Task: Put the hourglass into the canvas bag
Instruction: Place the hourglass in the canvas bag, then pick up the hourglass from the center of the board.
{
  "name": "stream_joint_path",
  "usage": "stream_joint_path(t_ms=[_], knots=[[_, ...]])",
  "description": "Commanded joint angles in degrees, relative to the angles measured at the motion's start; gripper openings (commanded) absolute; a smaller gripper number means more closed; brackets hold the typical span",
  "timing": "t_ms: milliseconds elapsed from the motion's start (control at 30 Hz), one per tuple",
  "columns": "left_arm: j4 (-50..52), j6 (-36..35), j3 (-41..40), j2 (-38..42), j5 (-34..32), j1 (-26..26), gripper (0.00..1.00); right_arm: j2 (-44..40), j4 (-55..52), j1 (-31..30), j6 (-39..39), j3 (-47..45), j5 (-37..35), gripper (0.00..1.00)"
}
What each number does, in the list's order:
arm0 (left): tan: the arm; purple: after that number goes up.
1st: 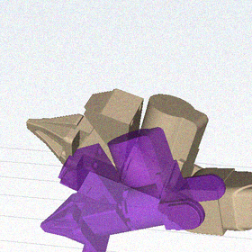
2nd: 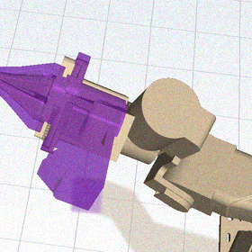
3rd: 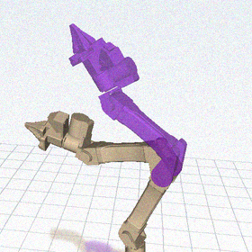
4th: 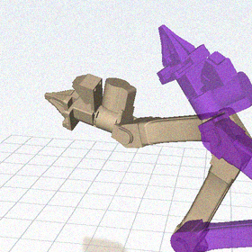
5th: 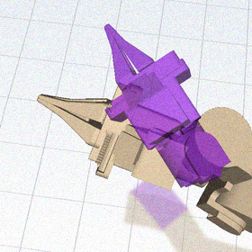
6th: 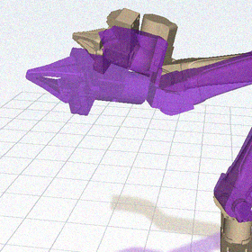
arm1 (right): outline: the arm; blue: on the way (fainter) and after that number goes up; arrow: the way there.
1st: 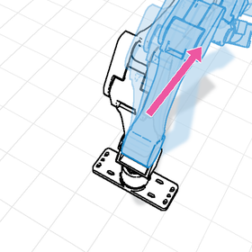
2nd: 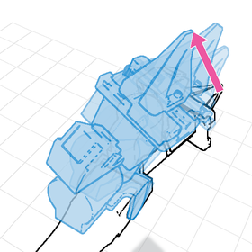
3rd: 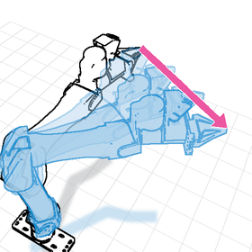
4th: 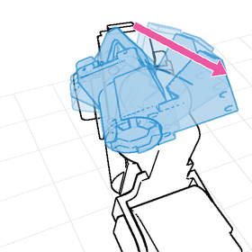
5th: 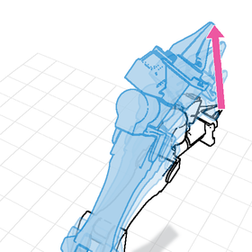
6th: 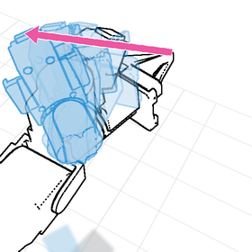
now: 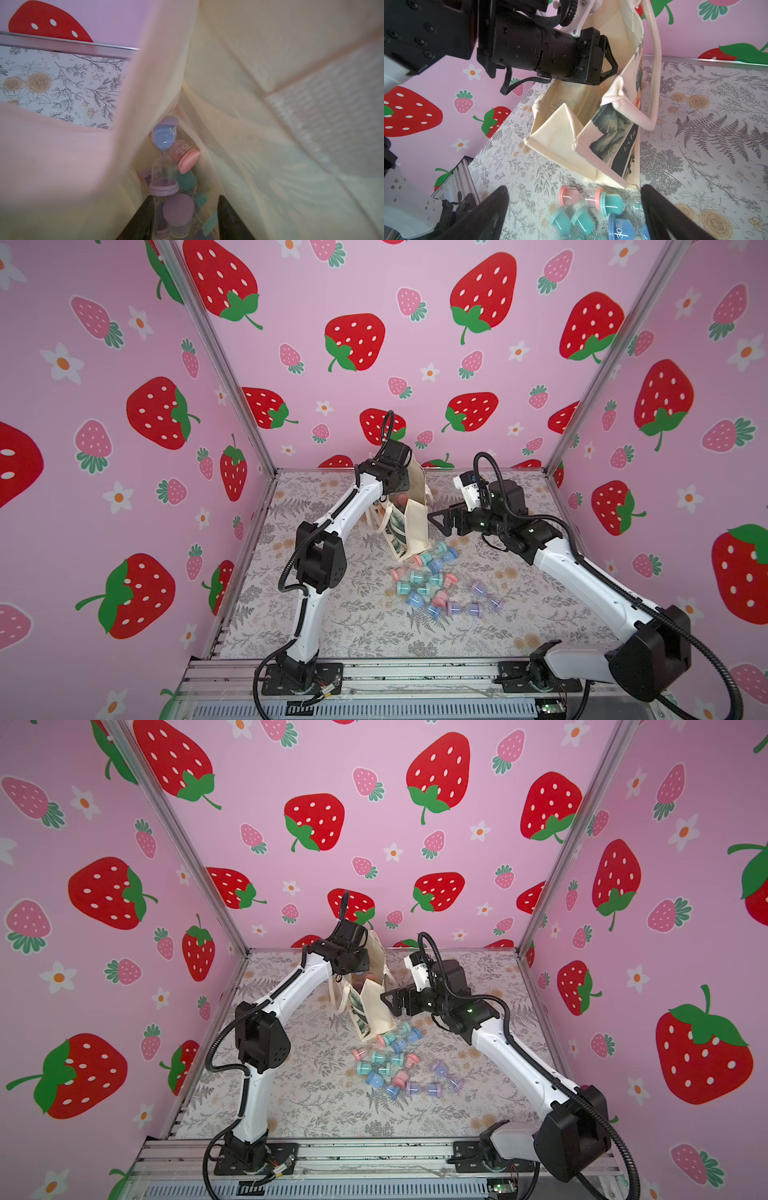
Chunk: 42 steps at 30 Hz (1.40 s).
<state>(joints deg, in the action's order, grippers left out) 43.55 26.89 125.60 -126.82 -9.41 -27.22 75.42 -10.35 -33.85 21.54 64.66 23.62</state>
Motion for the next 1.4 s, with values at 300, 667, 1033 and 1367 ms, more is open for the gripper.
stream_joint_path(t_ms=[300, 667, 1033, 1367], knots=[[1.9, -0.8, 3.1, 6.2, 2.2, -0.7, 0.63, -1.4, -1.5, 0.3, -0.5, 1.5, 0.0, 0.99], [-3.6, -1.9, -8.3, 21.2, 3.9, -2.8, 0.78, -3.9, -9.1, 0.1, -2.2, 1.6, -2.9, 0.99], [-12.0, -5.2, -38.8, 46.1, -0.1, -8.2, 0.93, -5.1, -22.1, -4.7, -4.9, 3.2, -11.7, 0.99], [-12.3, -2.1, -61.4, 65.3, 4.8, -11.8, 0.99, -3.4, -27.0, -12.6, -7.1, -0.3, -15.0, 0.99]])
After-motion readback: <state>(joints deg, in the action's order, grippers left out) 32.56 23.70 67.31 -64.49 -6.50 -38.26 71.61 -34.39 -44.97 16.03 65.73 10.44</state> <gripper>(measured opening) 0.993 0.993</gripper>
